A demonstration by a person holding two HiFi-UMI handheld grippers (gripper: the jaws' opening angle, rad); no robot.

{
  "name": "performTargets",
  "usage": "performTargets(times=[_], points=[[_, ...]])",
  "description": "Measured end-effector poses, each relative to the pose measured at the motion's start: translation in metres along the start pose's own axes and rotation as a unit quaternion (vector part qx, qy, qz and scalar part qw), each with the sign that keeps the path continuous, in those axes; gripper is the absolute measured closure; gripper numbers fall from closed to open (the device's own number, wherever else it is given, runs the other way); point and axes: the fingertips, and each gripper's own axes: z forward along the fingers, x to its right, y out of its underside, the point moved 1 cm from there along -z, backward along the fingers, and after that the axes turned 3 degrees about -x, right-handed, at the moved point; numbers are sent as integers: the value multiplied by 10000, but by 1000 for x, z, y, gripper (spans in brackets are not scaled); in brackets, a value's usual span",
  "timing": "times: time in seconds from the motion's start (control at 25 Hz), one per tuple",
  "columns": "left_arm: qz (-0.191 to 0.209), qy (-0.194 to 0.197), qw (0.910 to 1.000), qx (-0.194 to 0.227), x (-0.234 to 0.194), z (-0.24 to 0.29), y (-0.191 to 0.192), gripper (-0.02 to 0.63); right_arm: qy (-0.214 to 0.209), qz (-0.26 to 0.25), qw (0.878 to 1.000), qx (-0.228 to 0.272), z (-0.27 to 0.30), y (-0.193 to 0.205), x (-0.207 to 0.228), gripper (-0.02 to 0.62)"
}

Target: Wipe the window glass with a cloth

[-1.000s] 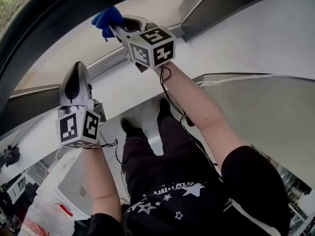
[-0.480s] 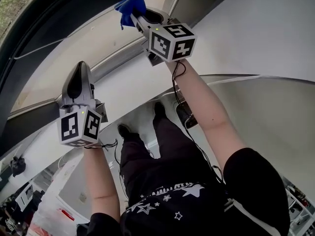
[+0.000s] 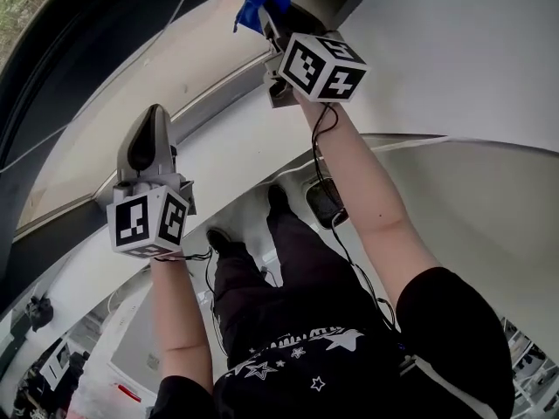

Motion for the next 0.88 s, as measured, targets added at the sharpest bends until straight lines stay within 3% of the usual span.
performTargets(times=[0.44, 0.68, 0.88], points=[[-236, -173, 9994, 167, -31, -17, 8, 598, 277, -134, 9995, -99, -15, 13, -2, 522], [-442, -546, 9971, 280, -78, -70, 23, 598, -72, -374, 9989, -268, -23, 42, -65, 523], [-508, -815, 9949, 292, -116, -128, 35, 598, -700, -466, 9950, -531, -30, 82, -156, 522]])
